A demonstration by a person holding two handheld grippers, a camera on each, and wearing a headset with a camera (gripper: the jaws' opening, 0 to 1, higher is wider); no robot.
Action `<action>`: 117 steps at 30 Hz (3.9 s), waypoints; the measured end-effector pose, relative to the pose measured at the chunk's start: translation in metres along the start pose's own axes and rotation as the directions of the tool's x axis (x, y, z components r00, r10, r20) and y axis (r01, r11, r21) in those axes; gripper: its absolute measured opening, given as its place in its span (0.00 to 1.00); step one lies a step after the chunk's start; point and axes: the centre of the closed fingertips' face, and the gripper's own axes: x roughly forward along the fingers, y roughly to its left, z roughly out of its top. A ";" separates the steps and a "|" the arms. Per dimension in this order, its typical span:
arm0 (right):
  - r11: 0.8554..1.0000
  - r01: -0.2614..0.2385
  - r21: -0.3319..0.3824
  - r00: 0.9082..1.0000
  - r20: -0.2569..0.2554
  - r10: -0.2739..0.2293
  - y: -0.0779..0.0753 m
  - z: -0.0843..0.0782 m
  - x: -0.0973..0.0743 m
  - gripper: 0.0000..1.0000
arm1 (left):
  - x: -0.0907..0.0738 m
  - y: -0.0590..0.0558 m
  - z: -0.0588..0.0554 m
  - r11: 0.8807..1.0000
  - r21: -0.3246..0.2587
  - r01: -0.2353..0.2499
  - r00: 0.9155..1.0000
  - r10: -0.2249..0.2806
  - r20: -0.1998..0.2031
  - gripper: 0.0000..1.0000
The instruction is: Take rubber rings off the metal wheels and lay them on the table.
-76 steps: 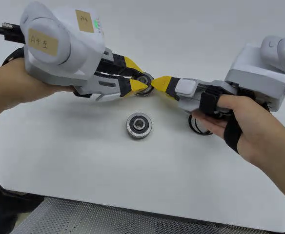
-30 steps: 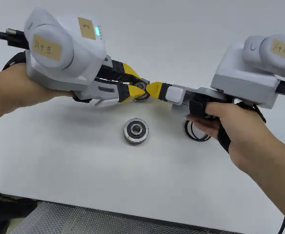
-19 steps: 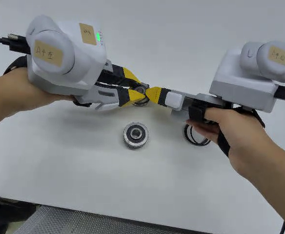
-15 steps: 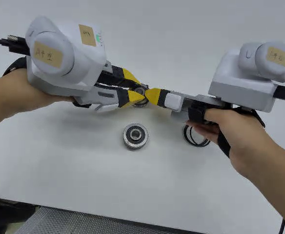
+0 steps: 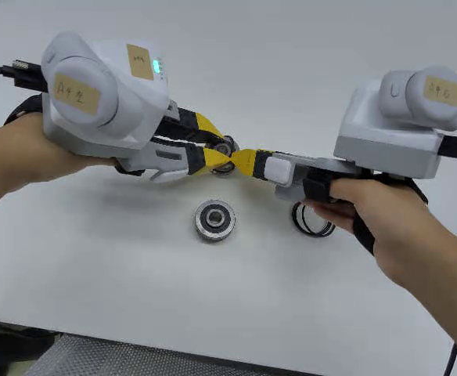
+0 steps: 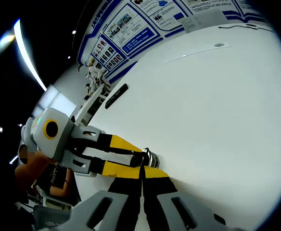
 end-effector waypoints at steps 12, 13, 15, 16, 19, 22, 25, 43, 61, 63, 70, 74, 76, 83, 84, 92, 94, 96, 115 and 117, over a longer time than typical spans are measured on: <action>0.999 -0.004 0.035 1.000 0.017 0.003 0.004 0.002 -0.003 0.01 | 0.001 0.001 0.000 1.000 -0.011 -0.012 1.000 0.013 0.013 0.14; 0.999 -0.003 0.036 1.000 0.019 0.002 0.004 0.002 -0.003 0.01 | 0.001 0.001 0.001 1.000 -0.012 -0.014 1.000 0.014 0.010 0.14; 0.999 -0.001 0.045 1.000 0.022 0.000 0.004 0.003 -0.004 0.01 | 0.001 0.000 0.001 1.000 -0.020 -0.017 1.000 0.018 0.007 0.14; 0.999 0.002 0.049 1.000 0.021 -0.003 0.004 0.003 -0.004 0.01 | 0.001 0.001 0.001 0.999 -0.025 -0.020 1.000 0.020 0.008 0.14; 0.998 0.004 0.055 1.000 0.022 -0.006 0.004 0.003 -0.005 0.01 | 0.001 0.000 0.002 0.999 -0.026 -0.024 1.000 0.024 -0.002 0.14; 0.998 0.006 0.059 1.000 0.022 -0.007 0.004 0.002 -0.006 0.01 | 0.001 0.001 0.003 1.000 0.014 -0.027 0.999 0.027 -0.018 0.14; 0.998 0.008 0.061 1.000 0.022 -0.010 0.005 0.001 -0.007 0.01 | 0.001 -0.002 0.007 1.000 -0.001 -0.025 1.000 0.025 -0.006 0.11; 0.994 -0.037 0.107 0.998 0.051 0.032 0.026 0.011 -0.013 0.01 | -0.067 0.029 -0.007 0.978 -0.068 -0.198 0.980 0.198 -0.003 0.18; 0.962 -0.036 0.270 0.984 0.175 -0.012 -0.001 0.030 -0.063 0.02 | -0.087 0.019 0.006 0.964 -0.130 -0.233 0.969 0.241 0.051 0.22; 0.949 -0.025 0.314 0.982 0.187 -0.036 -0.012 0.025 -0.070 0.02 | -0.088 0.019 0.009 0.964 -0.135 -0.228 0.969 0.238 0.063 0.23; 0.901 0.018 0.434 0.980 0.172 -0.102 -0.041 -0.006 -0.092 0.02 | -0.090 0.010 0.019 0.968 -0.142 -0.207 0.969 0.223 0.109 0.26; 0.880 0.036 0.473 0.980 0.157 -0.125 -0.049 -0.024 -0.099 0.02 | -0.088 0.005 0.019 0.970 -0.141 -0.197 0.971 0.213 0.110 0.28; 0.870 0.044 0.491 0.980 0.150 -0.134 -0.053 -0.032 -0.102 0.02 | -0.088 0.005 0.016 0.970 -0.142 -0.199 0.971 0.215 0.108 0.28; 0.843 0.071 0.534 0.979 0.125 -0.161 -0.057 -0.048 -0.106 0.02 | -0.094 0.009 0.010 0.963 -0.160 -0.219 0.966 0.236 0.101 0.27; 0.840 0.071 0.537 0.979 0.122 -0.161 -0.057 -0.049 -0.106 0.02 | -0.094 0.009 0.010 0.963 -0.160 -0.219 0.966 0.236 0.102 0.27; 0.836 0.115 0.536 0.976 0.095 -0.194 -0.061 -0.052 -0.109 0.05 | -0.093 0.003 0.010 0.963 -0.174 -0.206 0.968 0.227 0.110 0.28; 0.860 0.143 0.490 0.975 0.082 -0.209 -0.062 -0.053 -0.110 0.08 | -0.092 -0.001 0.010 0.964 -0.176 -0.200 0.969 0.221 0.113 0.29; 0.869 0.146 0.472 0.976 0.074 -0.204 -0.060 -0.053 -0.110 0.09 | -0.092 -0.003 0.010 0.964 -0.178 -0.196 0.969 0.218 0.113 0.29; 0.967 0.157 -0.200 0.962 0.252 -0.104 -0.021 -0.014 -0.132 0.44 | -0.100 -0.034 0.003 0.960 -0.233 -0.152 0.973 0.187 0.138 0.40; 0.954 0.164 -0.250 0.959 0.268 -0.095 -0.018 -0.010 -0.134 0.48 | -0.101 -0.035 0.001 0.961 -0.227 -0.159 0.973 0.192 0.131 0.44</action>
